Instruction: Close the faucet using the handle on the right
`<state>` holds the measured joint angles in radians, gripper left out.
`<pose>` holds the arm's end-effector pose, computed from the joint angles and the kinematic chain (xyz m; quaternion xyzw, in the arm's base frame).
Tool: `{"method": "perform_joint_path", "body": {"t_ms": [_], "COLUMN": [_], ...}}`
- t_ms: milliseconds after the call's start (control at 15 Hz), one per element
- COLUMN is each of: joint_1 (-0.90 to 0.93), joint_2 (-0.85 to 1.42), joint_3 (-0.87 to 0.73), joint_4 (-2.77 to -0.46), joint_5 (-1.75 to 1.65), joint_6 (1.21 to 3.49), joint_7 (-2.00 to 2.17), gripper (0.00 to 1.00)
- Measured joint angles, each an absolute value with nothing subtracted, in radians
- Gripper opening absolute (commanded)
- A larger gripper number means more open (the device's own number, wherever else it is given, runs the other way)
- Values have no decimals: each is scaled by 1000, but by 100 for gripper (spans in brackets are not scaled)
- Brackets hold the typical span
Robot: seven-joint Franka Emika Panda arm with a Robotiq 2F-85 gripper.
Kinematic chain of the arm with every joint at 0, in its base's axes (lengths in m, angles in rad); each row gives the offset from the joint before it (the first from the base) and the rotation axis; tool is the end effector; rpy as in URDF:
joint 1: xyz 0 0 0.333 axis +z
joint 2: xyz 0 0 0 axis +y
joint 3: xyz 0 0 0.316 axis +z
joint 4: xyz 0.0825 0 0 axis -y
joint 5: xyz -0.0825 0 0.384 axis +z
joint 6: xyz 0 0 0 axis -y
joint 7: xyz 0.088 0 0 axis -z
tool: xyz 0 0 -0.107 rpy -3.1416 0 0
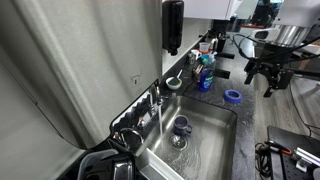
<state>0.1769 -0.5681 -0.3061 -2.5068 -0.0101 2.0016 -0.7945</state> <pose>0.3819 -0.0553 0.4712 -0.9344 -0.3473 -0.0515 0.0606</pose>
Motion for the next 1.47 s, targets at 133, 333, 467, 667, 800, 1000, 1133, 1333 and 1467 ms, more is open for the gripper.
{"method": "perform_joint_path", "body": {"t_ms": [133,333,467,667,800,1000,1133,1333,1467], "joint_1": [184,187,187,186,186,185,185,169,156], "joint_2": [-502,-398,-332,-269,-263,-263,-263,-261,-250], "joint_3": [-296,-282,-271,-262,-262,-262,-262,-245,-228], "joint_4": [-2494,-2454,-2418,-2378,-2371,-2369,-2369,-2369,-2368], "joint_5": [26,100,148,168,168,168,168,168,169], "joint_6": [2047,2095,2107,2107,2107,2107,2107,2107,2107], "joint_7": [-840,-909,-939,-949,-949,-949,-949,-949,-949], "gripper": [100,100,100,100,100,100,100,100,100]}}
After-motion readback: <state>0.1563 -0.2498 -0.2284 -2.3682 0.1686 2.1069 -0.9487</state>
